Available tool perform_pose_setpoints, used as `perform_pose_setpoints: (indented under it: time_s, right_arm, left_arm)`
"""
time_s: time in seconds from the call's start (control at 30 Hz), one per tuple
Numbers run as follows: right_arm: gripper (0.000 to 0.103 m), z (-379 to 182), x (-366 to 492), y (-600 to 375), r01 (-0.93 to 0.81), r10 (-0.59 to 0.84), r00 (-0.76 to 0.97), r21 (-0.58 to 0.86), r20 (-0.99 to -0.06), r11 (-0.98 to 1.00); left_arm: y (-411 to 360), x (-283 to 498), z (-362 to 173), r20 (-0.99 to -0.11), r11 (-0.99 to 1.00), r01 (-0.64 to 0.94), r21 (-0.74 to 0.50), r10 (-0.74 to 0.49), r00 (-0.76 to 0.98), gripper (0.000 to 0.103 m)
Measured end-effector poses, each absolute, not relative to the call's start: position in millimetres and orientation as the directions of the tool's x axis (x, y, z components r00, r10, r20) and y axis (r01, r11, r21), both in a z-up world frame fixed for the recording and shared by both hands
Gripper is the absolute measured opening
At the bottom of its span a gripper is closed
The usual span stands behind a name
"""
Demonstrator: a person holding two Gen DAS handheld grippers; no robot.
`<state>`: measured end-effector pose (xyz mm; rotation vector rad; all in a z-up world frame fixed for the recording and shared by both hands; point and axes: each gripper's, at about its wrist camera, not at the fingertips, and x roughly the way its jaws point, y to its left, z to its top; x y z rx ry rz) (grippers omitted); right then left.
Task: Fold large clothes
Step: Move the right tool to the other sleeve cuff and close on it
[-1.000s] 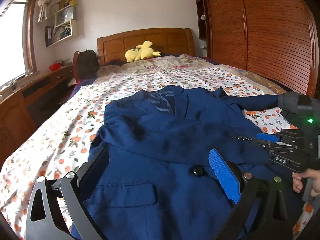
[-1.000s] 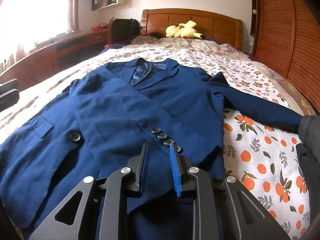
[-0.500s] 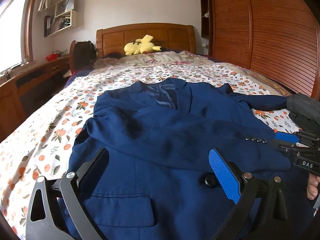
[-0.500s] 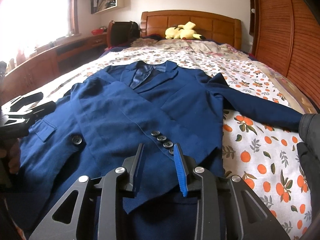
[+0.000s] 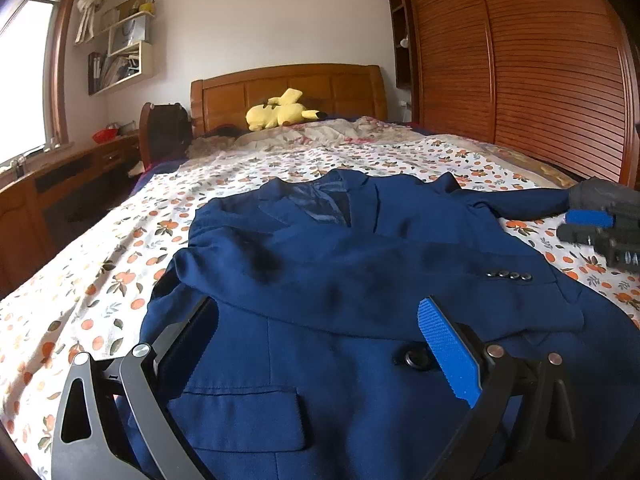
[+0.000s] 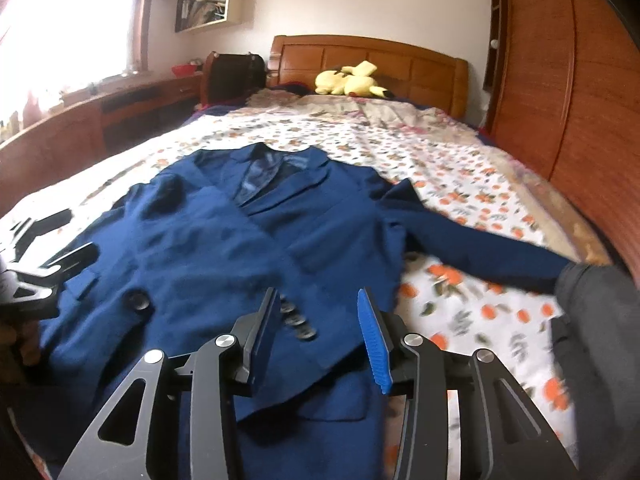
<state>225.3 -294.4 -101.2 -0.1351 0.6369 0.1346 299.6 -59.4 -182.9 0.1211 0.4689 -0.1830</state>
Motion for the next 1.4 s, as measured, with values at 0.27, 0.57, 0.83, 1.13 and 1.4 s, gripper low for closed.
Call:
perform_pose_setpoints:
  time_s: [0.27, 0.57, 0.83, 1.13, 1.4]
  right_arm:
    - [0.054, -90.1, 276.9, -334.0, -0.088, -0.042, 0.794, -0.184, -0.606, 0.979]
    - [0.054, -138.4, 353.0, -384.8, -0.018, -0.185, 0.684, -0.270, -0.706, 0.963]
    - [0.054, -168.8, 393.9, -416.8, 0.059, -0.305, 0.591, -0.338, -0.747, 0.939]
    - [0.060, -169.3, 422.0, -421.4, 0.084, -0.357, 0.562, -0.378, -0.746, 0.922]
    - [0.005, -173.4, 430.7, -411.3, 0.038, -0.335, 0.561, -0.381, -0.757, 0.924]
  left_arm:
    - [-58.0, 298.2, -181.9, -0.453, 0.977, 0.204, 0.067, -0.152, 0.878, 0.100]
    - [-57.7, 297.7, -181.4, -0.452, 0.976, 0.205, 0.069, -0.152, 0.879, 0.100]
    - [-58.3, 297.2, -179.7, -0.452, 0.975, 0.208, 0.071, -0.154, 0.878, 0.100]
    - [-60.4, 296.5, -179.7, -0.453, 0.974, 0.213, 0.077, -0.156, 0.878, 0.100]
    - [-62.6, 296.1, -180.5, -0.454, 0.972, 0.219, 0.088, -0.156, 0.877, 0.100]
